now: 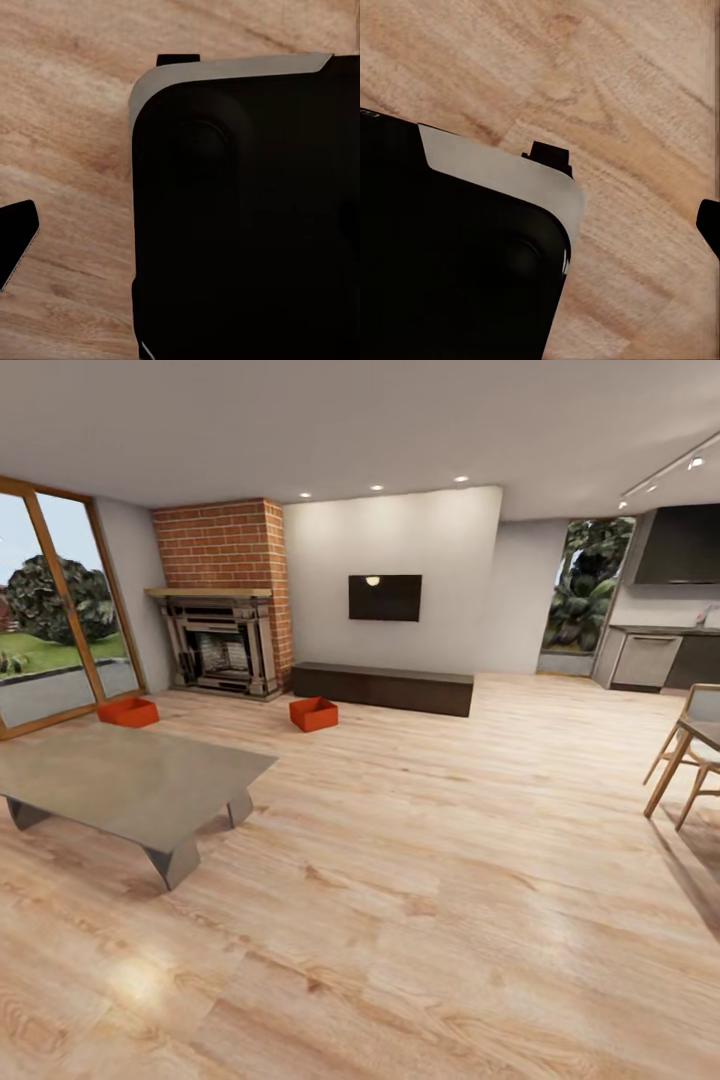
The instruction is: Move the two storage containers from the living room to the garage. In the garage, place one container on the floor and stack the other container on top of it (either order is fine).
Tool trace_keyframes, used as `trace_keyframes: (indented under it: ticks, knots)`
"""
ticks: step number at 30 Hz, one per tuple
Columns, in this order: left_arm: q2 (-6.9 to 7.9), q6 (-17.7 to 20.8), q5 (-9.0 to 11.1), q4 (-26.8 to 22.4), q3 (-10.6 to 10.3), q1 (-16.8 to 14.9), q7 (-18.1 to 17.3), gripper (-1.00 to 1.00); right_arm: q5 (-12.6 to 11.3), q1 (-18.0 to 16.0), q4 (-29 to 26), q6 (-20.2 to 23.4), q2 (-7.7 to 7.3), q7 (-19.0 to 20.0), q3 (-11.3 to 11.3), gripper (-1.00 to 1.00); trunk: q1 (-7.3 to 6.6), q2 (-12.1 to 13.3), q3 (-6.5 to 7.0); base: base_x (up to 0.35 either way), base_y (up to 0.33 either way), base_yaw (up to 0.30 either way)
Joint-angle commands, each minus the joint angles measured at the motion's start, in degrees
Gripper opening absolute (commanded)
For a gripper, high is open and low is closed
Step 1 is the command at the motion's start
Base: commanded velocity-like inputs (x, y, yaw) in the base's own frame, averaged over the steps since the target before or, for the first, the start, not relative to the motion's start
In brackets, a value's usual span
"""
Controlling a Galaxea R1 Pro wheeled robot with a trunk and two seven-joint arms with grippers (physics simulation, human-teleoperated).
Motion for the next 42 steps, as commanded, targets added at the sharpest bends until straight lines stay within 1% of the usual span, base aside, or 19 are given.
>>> trace_keyframes:
  ticks: [1,8,25,42]
  knots:
    - [0.00,-0.09,-0.02,-0.08,-0.03,0.01,0.01,1.00,-0.61,-0.05,0.17,-0.33,0.01,0.33,0.40,1.00,0.03,-0.02,-0.05,0.323,0.000,0.000]
    - [0.00,-0.09,-0.13,-0.08,-0.08,0.00,0.00,1.00,-0.68,-0.05,0.17,-0.38,0.01,0.32,0.36,1.00,0.03,-0.02,-0.05,0.323,0.000,-0.006]
    - [-0.02,-0.09,-0.14,-0.08,-0.16,0.00,0.01,1.00,-0.87,-0.05,0.16,-0.40,0.01,0.28,0.24,1.00,0.03,-0.02,-0.05,0.323,0.000,-0.222]
    - [0.00,-0.09,-0.07,-0.08,-0.17,0.00,0.01,1.00,-0.87,-0.02,0.18,-0.32,0.01,0.33,0.35,1.00,0.03,-0.02,-0.05,0.323,0.000,-0.012]
